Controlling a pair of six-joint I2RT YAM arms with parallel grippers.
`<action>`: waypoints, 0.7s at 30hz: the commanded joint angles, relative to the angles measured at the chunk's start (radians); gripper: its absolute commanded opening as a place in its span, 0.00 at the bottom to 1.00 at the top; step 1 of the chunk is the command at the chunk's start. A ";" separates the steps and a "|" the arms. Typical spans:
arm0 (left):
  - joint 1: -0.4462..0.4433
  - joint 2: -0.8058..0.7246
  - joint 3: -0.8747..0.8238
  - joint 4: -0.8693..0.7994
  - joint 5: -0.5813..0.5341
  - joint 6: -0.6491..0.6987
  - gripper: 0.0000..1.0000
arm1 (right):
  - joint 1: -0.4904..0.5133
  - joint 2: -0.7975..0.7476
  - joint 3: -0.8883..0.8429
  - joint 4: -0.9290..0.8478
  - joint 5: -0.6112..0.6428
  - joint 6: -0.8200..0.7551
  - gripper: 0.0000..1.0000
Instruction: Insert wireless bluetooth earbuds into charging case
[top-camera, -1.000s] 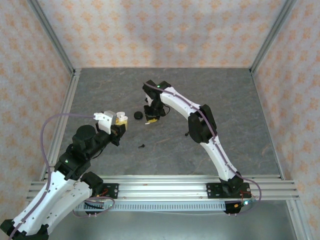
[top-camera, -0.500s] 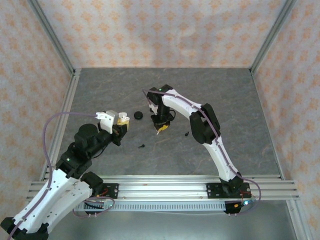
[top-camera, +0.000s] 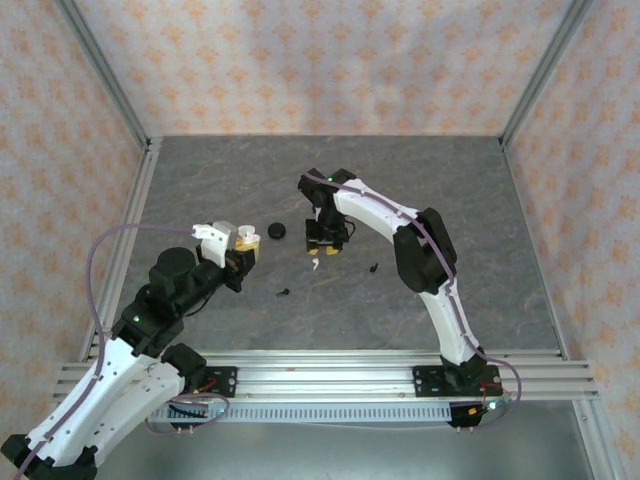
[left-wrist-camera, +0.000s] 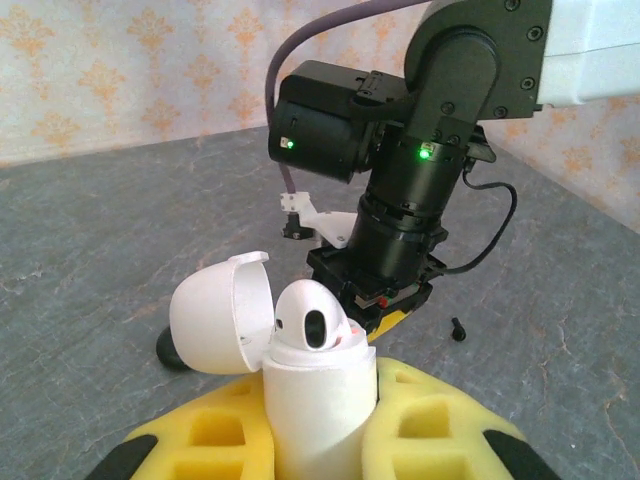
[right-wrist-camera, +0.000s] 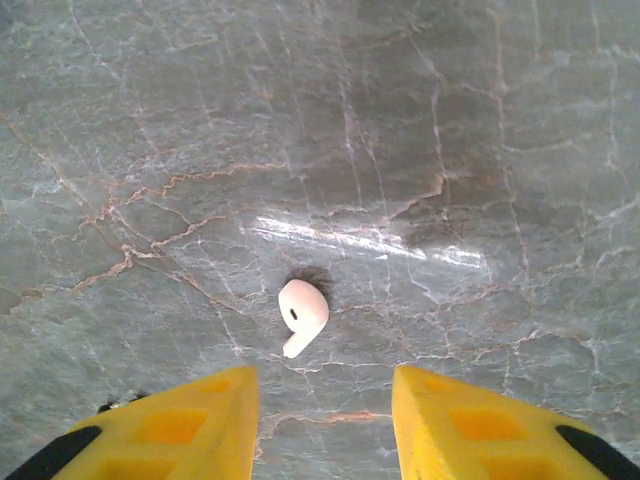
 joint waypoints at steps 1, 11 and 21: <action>0.010 -0.011 0.018 0.005 0.026 0.012 0.00 | -0.004 -0.033 -0.054 0.098 -0.015 0.162 0.42; 0.011 -0.053 -0.013 -0.009 0.032 -0.006 0.00 | 0.017 0.009 -0.071 0.133 0.000 0.184 0.40; 0.009 -0.076 -0.034 -0.007 0.037 -0.021 0.00 | 0.041 0.079 -0.027 0.067 0.035 0.151 0.36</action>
